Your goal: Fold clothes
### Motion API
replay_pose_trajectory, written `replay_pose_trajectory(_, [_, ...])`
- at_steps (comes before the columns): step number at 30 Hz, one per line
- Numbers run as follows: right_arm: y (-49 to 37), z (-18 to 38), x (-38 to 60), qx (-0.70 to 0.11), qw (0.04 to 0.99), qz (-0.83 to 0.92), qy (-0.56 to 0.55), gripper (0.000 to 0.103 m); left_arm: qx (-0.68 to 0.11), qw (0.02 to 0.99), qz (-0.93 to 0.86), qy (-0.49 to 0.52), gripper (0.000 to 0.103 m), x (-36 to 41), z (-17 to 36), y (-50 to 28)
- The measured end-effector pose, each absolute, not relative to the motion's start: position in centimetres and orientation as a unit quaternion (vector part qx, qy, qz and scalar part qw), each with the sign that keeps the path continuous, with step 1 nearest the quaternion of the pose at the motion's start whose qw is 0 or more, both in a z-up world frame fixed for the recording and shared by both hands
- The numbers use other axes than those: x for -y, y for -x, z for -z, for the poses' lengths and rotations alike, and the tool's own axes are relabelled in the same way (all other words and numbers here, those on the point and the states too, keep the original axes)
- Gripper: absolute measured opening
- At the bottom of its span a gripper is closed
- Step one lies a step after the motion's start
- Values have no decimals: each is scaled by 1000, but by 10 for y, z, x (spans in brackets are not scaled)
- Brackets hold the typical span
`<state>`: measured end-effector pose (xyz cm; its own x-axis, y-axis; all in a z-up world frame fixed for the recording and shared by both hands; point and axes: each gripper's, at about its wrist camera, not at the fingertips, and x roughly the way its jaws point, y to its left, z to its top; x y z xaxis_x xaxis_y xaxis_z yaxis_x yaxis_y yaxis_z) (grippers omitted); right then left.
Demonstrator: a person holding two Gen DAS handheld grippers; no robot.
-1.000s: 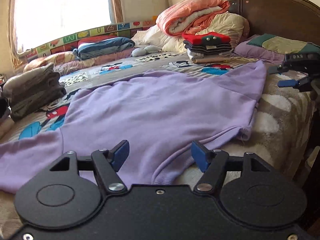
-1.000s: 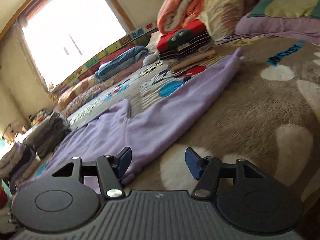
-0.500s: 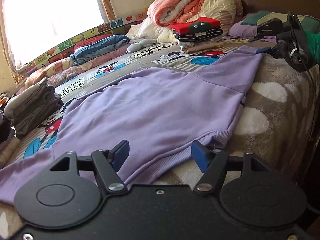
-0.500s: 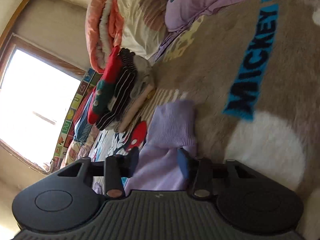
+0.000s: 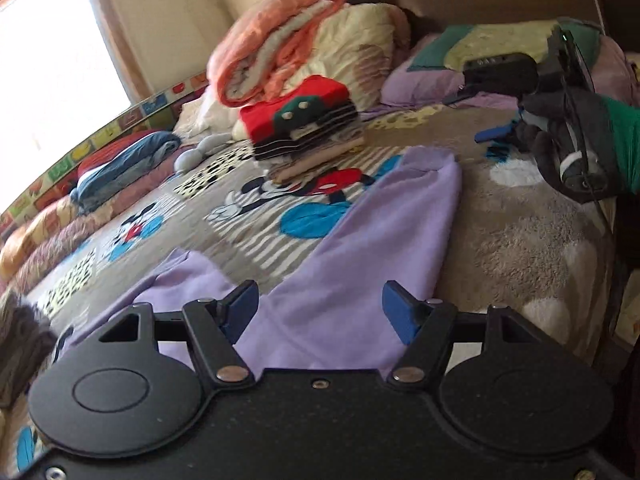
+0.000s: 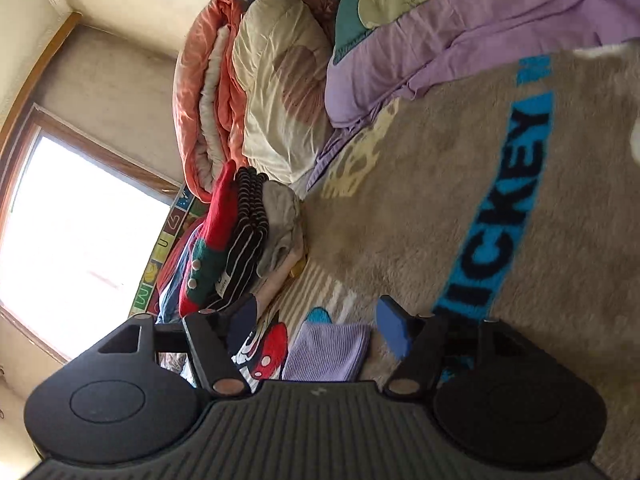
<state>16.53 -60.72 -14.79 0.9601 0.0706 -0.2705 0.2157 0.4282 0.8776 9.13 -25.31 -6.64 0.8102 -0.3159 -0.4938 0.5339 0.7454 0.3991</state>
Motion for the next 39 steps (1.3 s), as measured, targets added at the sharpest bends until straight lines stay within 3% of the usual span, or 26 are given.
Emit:
replay_pose_trajectory(9, [-126, 151, 648, -100, 831, 60, -544, 75, -156, 857, 237, -430, 68, 367, 129, -95])
replay_pose_trajectory(17, [-115, 159, 666, -71, 814, 59, -573, 76, -99, 820, 172, -537, 67, 413, 146, -117])
replay_pose_trajectory(19, [-113, 162, 669, -61, 806, 60, -586, 77, -96, 812, 166, -551, 64, 422, 148, -126])
replay_pose_trajectory(21, [-109, 167, 674, -48, 792, 61, -606, 77, -93, 801, 163, -568, 51, 432, 152, -133])
replay_pose_trajectory(24, [-103, 171, 681, -35, 781, 65, -621, 77, -85, 783, 158, -596, 40, 448, 159, -144])
replay_pose_trajectory(31, [-96, 173, 685, -29, 779, 69, -623, 77, -105, 766, 152, -616, 32, 472, 160, -179])
replay_pose_trajectory(32, [-95, 173, 685, -28, 778, 70, -623, 77, -112, 765, 154, -616, 28, 474, 159, -185])
replay_pose_trajectory(34, [-93, 175, 686, -24, 776, 72, -626, 77, -128, 766, 160, -610, 7, 475, 156, -194])
replay_pose_trajectory(39, [-92, 173, 684, -23, 780, 60, -623, 79, -167, 818, 180, -520, 5, 449, 106, -205])
